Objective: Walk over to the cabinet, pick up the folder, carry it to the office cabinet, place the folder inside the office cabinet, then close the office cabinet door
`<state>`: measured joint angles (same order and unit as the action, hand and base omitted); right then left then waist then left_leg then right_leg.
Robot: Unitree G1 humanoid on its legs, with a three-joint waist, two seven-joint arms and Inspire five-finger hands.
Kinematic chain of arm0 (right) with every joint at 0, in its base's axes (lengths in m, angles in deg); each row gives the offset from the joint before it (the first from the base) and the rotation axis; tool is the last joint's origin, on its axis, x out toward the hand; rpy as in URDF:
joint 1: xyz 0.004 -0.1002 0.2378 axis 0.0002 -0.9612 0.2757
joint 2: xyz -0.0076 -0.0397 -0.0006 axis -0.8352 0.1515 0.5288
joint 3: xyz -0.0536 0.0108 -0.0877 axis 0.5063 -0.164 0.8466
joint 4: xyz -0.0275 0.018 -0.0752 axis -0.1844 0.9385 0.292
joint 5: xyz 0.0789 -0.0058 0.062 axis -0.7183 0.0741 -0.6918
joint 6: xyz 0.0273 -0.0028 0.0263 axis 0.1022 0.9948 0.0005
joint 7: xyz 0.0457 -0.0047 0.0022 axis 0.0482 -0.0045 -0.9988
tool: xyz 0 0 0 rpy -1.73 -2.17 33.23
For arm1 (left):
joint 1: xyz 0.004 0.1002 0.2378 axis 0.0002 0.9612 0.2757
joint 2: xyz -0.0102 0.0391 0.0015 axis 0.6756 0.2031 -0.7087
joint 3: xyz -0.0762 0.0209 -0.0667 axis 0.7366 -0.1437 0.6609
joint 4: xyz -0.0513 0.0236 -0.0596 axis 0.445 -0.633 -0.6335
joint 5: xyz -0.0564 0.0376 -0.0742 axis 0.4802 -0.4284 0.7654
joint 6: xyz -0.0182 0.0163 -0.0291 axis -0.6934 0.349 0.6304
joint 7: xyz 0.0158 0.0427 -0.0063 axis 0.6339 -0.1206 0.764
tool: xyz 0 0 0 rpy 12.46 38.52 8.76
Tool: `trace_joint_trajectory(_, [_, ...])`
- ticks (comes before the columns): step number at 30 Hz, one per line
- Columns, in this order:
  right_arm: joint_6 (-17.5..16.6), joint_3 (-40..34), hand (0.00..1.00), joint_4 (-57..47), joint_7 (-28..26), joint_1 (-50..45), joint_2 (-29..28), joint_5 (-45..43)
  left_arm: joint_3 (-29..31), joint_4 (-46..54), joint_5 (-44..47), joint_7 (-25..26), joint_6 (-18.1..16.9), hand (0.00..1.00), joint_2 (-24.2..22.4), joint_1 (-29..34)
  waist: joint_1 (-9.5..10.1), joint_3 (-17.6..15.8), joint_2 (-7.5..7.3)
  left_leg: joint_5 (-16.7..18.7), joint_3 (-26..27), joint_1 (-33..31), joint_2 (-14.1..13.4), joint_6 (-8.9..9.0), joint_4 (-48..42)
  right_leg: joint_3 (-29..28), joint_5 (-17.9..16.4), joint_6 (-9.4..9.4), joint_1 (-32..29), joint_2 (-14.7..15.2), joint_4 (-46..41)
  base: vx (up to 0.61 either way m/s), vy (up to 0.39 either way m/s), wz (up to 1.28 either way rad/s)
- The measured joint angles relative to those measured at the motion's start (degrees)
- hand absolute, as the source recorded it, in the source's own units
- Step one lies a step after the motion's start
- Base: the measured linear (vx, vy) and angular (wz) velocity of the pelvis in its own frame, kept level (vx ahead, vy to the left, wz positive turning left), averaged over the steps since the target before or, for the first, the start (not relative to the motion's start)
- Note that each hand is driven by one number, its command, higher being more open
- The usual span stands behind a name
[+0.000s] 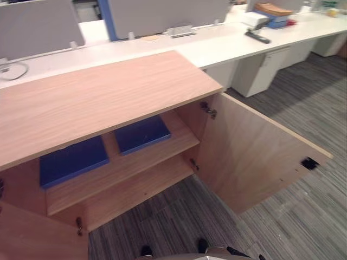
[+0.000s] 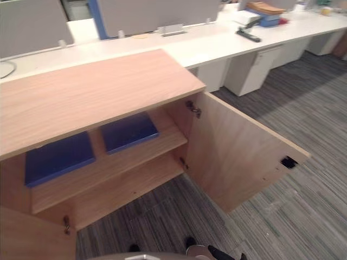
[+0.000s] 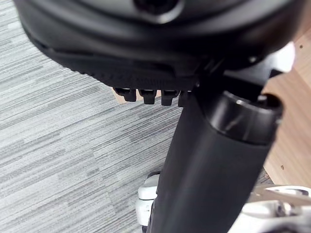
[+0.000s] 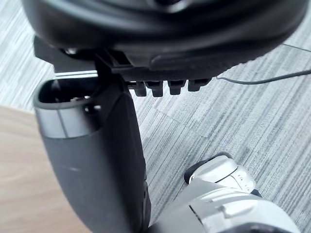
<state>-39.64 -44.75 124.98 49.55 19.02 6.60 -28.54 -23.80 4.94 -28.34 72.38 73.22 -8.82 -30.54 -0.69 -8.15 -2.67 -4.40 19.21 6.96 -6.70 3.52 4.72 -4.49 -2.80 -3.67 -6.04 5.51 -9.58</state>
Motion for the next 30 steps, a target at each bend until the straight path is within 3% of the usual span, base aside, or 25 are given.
trace_joint_trajectory(2, [-0.05,-0.20,1.00,-0.74,0.18,-0.08,-0.36,-0.01,1.23,-1.28,2.34,-0.50,0.04,1.00,0.03,-0.02,-0.04,0.06,-0.29,0.70,3.92,0.36,-0.56,-0.33,-0.64,6.92,-0.09,2.43,-0.86,2.68,-0.23,-0.09,0.078,-1.01])
trace_joint_trajectory(3, [-0.17,-1.20,1.00,-0.83,0.25,0.03,-0.19,-0.03,2.93,-1.94,3.12,-0.57,0.05,1.00,-0.34,0.08,0.00,-0.06,0.38,1.19,6.08,0.55,-1.84,-0.78,-1.23,12.28,-0.51,3.52,-1.63,4.74,-2.99,-0.07,0.006,-0.95])
trace_joint_trajectory(4, [-0.16,-1.83,1.00,-1.11,0.44,-0.31,-0.33,-0.05,5.25,-2.47,4.28,-0.60,0.20,1.00,-0.72,0.62,-0.07,0.17,-0.34,1.72,8.36,2.04,-2.22,-0.28,-1.80,15.71,-0.84,3.98,-2.55,7.10,-8.97,-0.06,-0.017,-0.93])
trace_joint_trajectory(6, [0.31,-2.16,1.00,-1.07,0.35,-1.26,-0.80,0.02,7.81,-2.51,4.89,-0.37,0.35,1.00,-0.87,1.78,-0.05,1.36,-2.03,3.48,10.65,3.15,-2.44,1.09,-4.24,17.15,-1.84,3.76,-0.62,9.11,-11.21,-0.01,-0.085,-0.79])
trace_joint_trajectory(7, [0.68,-2.33,1.00,-1.02,0.32,-1.32,-1.11,0.02,8.99,-2.51,4.86,-0.21,0.73,1.00,-1.27,1.86,-0.11,2.21,-1.86,4.03,11.59,3.19,-3.65,1.92,-5.38,17.43,-1.62,0.12,-0.39,8.16,-9.83,0.01,-0.172,-0.55])
trace_joint_trajectory(8, [0.77,-2.49,1.00,-1.02,0.32,-1.45,-1.12,0.02,9.02,-2.55,4.83,-0.19,1.02,1.00,-1.51,1.92,-0.33,2.75,-1.58,4.03,11.46,3.22,-4.20,2.04,-5.25,17.77,-1.53,-0.36,0.00,7.15,-8.83,0.04,-0.189,-0.39])
trace_joint_trajectory(11, [1.09,-4.02,1.00,-0.48,0.14,-1.25,-0.02,0.09,10.61,-3.00,5.01,-0.39,1.25,1.00,-3.14,2.88,0.38,4.98,1.38,3.68,10.71,2.85,-7.37,3.51,-3.46,17.52,-0.80,-0.53,0.39,1.73,-3.02,0.06,-0.130,-0.39])
trace_joint_trajectory(15, [1.16,-3.31,1.00,-2.09,0.29,0.16,1.16,0.55,7.44,-3.69,5.59,0.12,1.25,1.00,-2.54,2.87,0.28,6.46,2.98,3.93,6.55,2.40,-8.53,4.43,-1.82,16.23,1.57,0.07,1.46,-2.40,2.31,0.06,-0.057,-0.27])
trace_joint_trajectory(19, [1.00,-2.63,1.00,-6.76,0.97,2.37,2.71,4.96,1.44,-3.70,5.50,0.37,1.25,1.00,-1.32,2.75,0.14,7.01,3.81,3.74,5.43,2.18,-8.09,5.36,-2.21,14.94,3.24,1.02,1.41,-2.90,2.60,0.10,0.013,-0.06])
trace_joint_trajectory(24, [-0.55,0.45,1.00,-10.66,1.25,6.98,5.02,7.01,-4.33,-3.69,4.73,-0.33,1.25,1.00,0.87,2.19,0.22,6.91,3.56,3.74,3.54,2.16,-6.88,5.37,-2.12,14.92,3.46,0.72,2.11,-1.73,3.25,0.06,0.058,0.04])
trace_joint_trajectory(30, [-1.70,1.28,1.00,-10.86,1.08,14.15,7.14,6.77,-4.80,-3.27,3.61,-1.87,0.82,1.00,1.31,2.12,1.02,6.83,3.80,3.60,0.83,0.97,-6.01,5.12,-2.01,16.44,4.75,0.24,2.88,-0.88,5.18,-0.05,0.038,0.16])
